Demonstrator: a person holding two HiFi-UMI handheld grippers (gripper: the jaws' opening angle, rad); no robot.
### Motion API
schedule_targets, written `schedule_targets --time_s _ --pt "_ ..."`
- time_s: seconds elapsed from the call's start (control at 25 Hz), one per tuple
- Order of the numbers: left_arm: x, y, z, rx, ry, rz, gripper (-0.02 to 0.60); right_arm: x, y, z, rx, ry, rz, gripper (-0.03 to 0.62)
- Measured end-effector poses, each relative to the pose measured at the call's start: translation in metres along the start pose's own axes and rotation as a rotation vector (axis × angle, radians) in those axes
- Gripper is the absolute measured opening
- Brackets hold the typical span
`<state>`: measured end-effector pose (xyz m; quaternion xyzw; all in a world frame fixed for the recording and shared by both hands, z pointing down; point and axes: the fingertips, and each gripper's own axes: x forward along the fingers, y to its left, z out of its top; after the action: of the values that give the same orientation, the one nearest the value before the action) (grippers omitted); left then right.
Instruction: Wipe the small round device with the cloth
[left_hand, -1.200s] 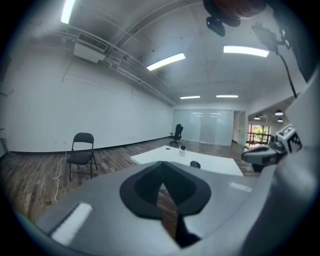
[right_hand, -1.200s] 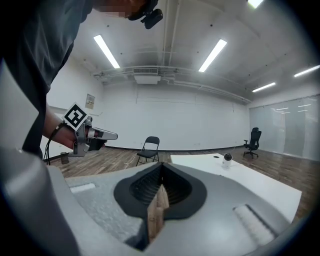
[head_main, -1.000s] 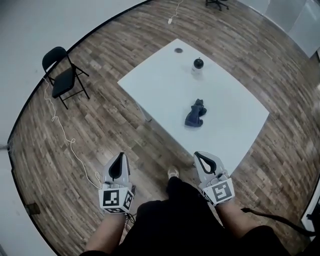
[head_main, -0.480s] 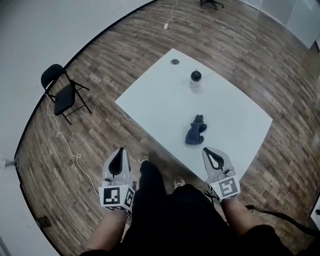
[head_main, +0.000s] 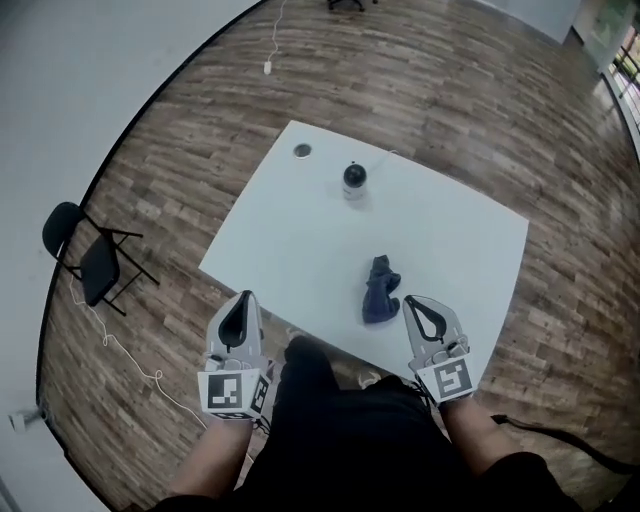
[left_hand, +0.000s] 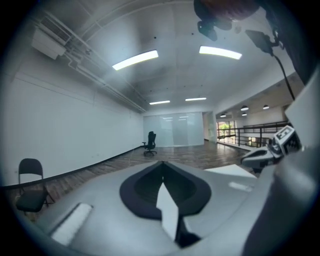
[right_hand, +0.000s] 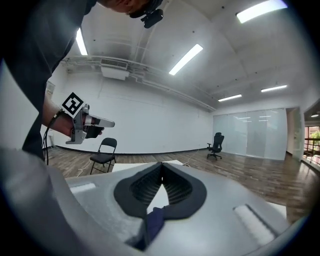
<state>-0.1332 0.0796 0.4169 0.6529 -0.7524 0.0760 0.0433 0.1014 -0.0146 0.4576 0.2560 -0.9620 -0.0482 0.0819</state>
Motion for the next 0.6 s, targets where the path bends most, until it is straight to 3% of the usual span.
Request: schedule_targets --time_s 0.6 --pt "0.138 0.01 -0.007 0.051 0.035 -0.463 0.008 0.047 -0.004 -0.023 0.073 0.206 -0.352 0.002"
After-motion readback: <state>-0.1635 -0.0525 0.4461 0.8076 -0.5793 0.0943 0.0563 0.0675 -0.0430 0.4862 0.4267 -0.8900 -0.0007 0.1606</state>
